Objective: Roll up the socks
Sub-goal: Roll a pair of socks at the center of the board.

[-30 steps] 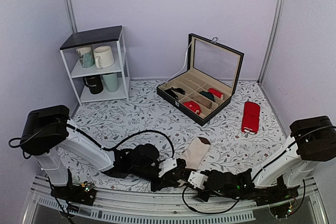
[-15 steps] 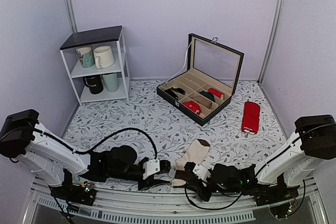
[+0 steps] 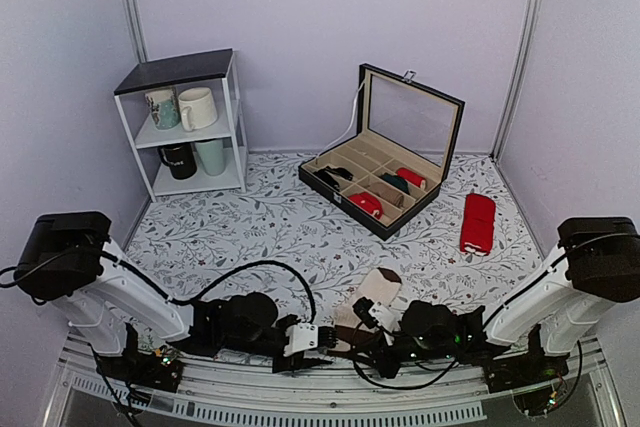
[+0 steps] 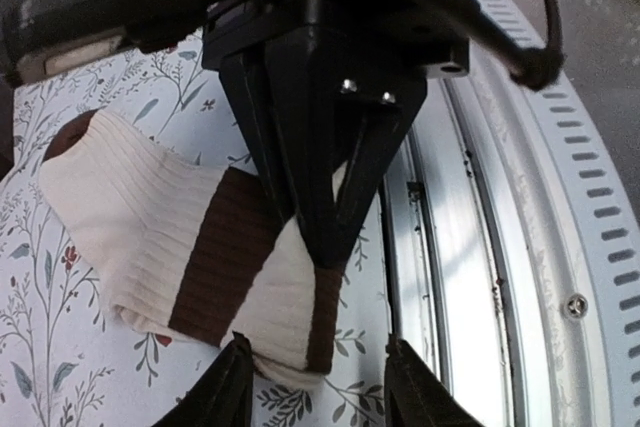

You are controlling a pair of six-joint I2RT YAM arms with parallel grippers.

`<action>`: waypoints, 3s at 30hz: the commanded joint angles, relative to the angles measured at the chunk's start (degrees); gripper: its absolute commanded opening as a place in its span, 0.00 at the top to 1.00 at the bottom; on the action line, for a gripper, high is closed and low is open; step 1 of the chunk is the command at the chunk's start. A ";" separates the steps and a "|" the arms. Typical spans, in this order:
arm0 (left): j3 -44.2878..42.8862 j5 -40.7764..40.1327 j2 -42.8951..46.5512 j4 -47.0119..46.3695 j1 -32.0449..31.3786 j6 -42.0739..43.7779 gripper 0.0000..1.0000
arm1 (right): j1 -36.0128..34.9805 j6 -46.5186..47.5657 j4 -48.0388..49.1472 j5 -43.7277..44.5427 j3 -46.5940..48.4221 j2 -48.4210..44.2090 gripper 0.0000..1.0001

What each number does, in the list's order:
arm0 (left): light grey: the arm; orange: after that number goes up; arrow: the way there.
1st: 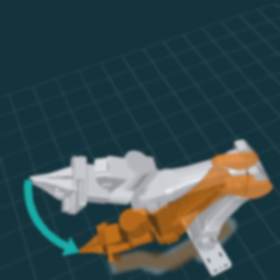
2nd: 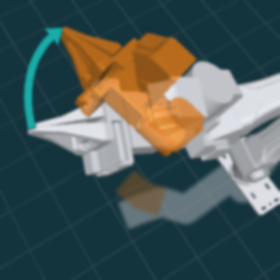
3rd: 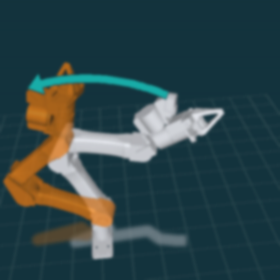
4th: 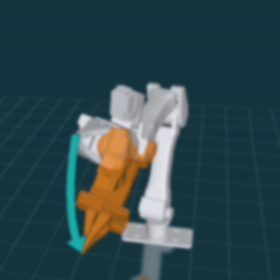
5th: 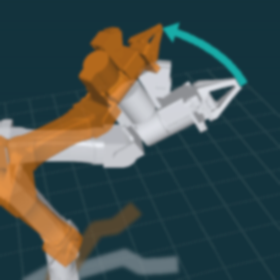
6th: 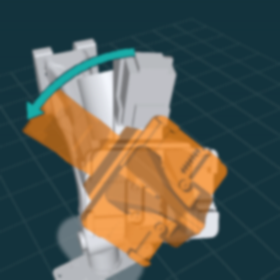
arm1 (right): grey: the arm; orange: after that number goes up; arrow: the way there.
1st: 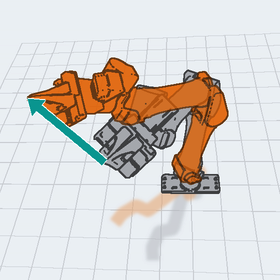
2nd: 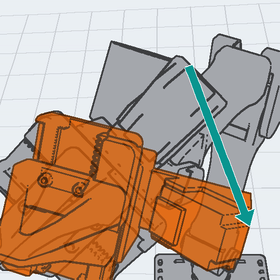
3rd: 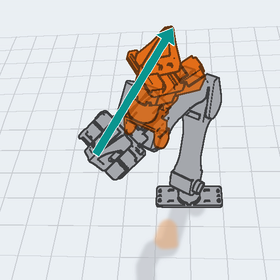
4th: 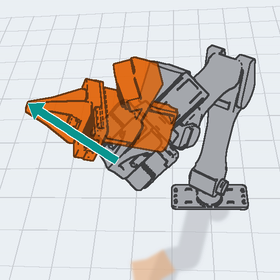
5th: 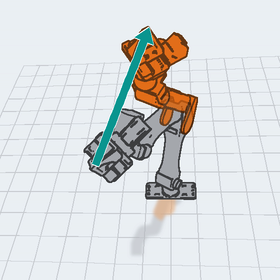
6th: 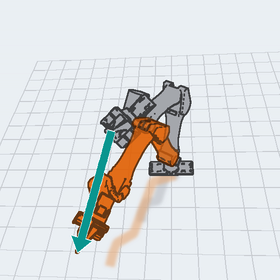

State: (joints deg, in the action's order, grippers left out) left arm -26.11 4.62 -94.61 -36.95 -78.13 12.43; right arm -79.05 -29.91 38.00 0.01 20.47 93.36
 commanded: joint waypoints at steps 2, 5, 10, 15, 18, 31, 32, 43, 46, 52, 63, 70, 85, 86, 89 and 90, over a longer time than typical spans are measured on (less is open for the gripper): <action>-0.96 -1.55 -1.85 -6.09 -1.25 1.01 0.54 | -0.17 -1.57 -11.00 -4.95 -1.05 4.42 0.98; -0.88 -2.78 -2.84 -7.29 -1.72 1.48 0.54 | 0.02 -1.45 -11.10 -5.58 -0.95 4.85 0.98; -1.12 -3.25 -5.12 -7.64 -2.07 2.09 0.53 | 0.30 -1.42 -11.54 -6.11 -0.96 4.89 0.98; -0.60 -4.56 -5.71 -8.39 -3.24 2.57 0.48 | 0.52 -1.40 -11.72 -6.50 -0.79 5.31 0.98; -1.08 -4.85 -6.79 -7.88 -3.34 2.79 0.48 | 0.63 -1.29 -11.97 -6.64 -0.45 5.68 0.98; -3.34 -7.43 -10.50 -3.25 -3.29 0.54 1.00 | 0.79 -1.03 -12.66 -7.86 -0.08 5.40 0.97; -3.93 -7.69 -10.71 -1.95 -3.26 0.15 1.00 | 0.74 -0.89 -12.80 -7.87 -0.04 5.18 0.96; -9.92 -0.13 -9.36 16.24 2.01 -12.49 1.00 | 0.07 8.47 -12.82 8.07 -5.12 -13.90 0.57; -9.93 2.84 -10.00 17.90 3.68 -15.26 1.00 | -3.57 16.83 -8.35 16.47 -7.73 -18.56 0.56; -10.08 6.53 -12.47 19.89 5.15 -17.79 1.00 | -7.71 29.14 0.09 20.98 -8.44 -15.85 0.55; -10.56 10.73 -14.56 21.57 6.97 -19.63 1.00 | -10.69 30.43 2.11 22.87 -2.72 -4.10 0.56; -9.54 11.13 -13.78 20.18 6.94 -19.92 1.00 | -10.66 23.77 -0.76 22.79 -3.14 -2.58 0.72; 0.82 -4.15 5.22 2.42 1.40 -3.46 0.57 | -4.15 4.79 -4.34 6.31 -7.15 -6.12 0.94; 1.09 -5.05 5.38 1.32 0.60 -2.03 0.56 | -2.85 3.66 -5.13 3.38 -7.03 -6.31 0.94; 0.68 -6.57 3.90 -0.86 -0.83 1.09 0.53 | 0.11 -0.48 -7.60 -3.85 -6.31 -6.06 0.94; 0.35 -6.77 2.89 -1.56 -1.05 1.64 0.52 | 0.79 -1.62 -8.26 -5.69 -6.10 -5.85 0.94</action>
State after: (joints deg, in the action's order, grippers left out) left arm -25.43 1.89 -90.11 -33.23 -77.52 7.18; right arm -80.90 -23.68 38.02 7.22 15.07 87.13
